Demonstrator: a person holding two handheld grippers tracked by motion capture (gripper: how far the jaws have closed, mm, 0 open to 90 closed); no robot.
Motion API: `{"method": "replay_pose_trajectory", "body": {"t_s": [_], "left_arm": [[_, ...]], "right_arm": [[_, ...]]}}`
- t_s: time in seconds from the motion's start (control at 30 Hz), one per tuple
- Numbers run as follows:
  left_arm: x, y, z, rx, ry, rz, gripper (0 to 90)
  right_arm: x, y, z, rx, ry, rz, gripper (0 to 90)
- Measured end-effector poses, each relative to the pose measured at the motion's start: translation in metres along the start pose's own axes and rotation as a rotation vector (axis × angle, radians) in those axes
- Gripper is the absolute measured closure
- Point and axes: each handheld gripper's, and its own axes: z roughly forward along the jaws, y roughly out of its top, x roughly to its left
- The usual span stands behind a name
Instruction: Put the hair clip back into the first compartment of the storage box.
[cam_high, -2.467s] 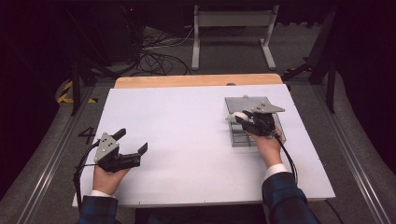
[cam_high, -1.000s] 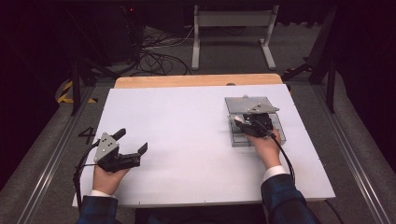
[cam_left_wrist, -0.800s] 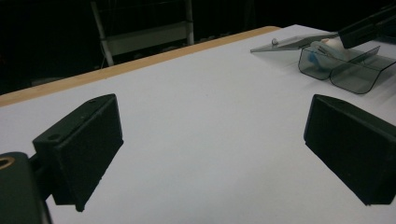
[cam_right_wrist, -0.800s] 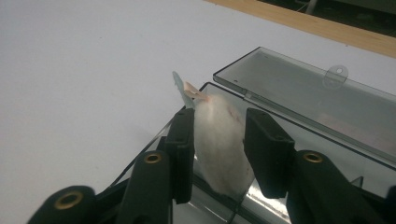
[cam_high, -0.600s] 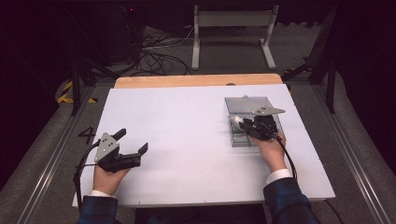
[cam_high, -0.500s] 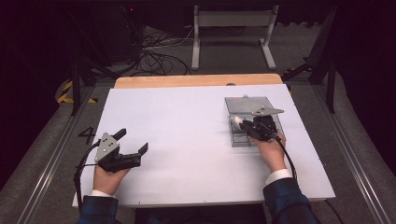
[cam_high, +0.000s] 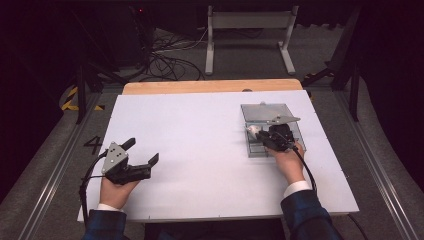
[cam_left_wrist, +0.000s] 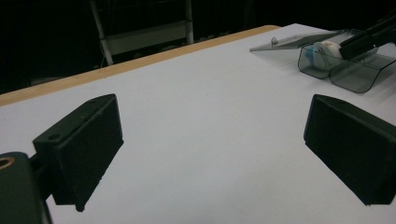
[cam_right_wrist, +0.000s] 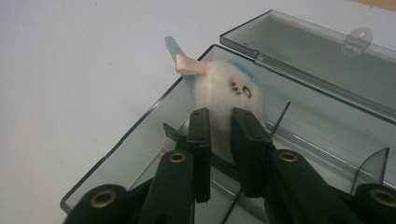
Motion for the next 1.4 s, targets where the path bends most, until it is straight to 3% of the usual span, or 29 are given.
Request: {"method": "replay_pose_trajectory", "body": {"t_s": [0.47, 0.67, 1.03, 1.4], "left_arm": [[0.000, 0.000, 0.000, 0.002, 0.002, 0.000, 5.1], [0.000, 0.000, 0.000, 0.000, 0.003, -0.001, 5.0], [0.000, 0.000, 0.000, 0.003, 0.002, 0.001, 5.0], [0.000, 0.000, 0.000, 0.000, 0.004, 0.000, 5.0]], "right_arm": [[-0.002, 0.001, -0.006, -0.079, -0.011, 0.008, 59.5], [-0.003, 0.001, -0.009, -0.136, 0.010, 0.022, 50.6], [-0.001, 0.002, -0.012, -0.187, -0.001, 0.013, 33.0], [-0.002, 0.002, -0.017, -0.233, 0.023, 0.014, 19.5]]}}
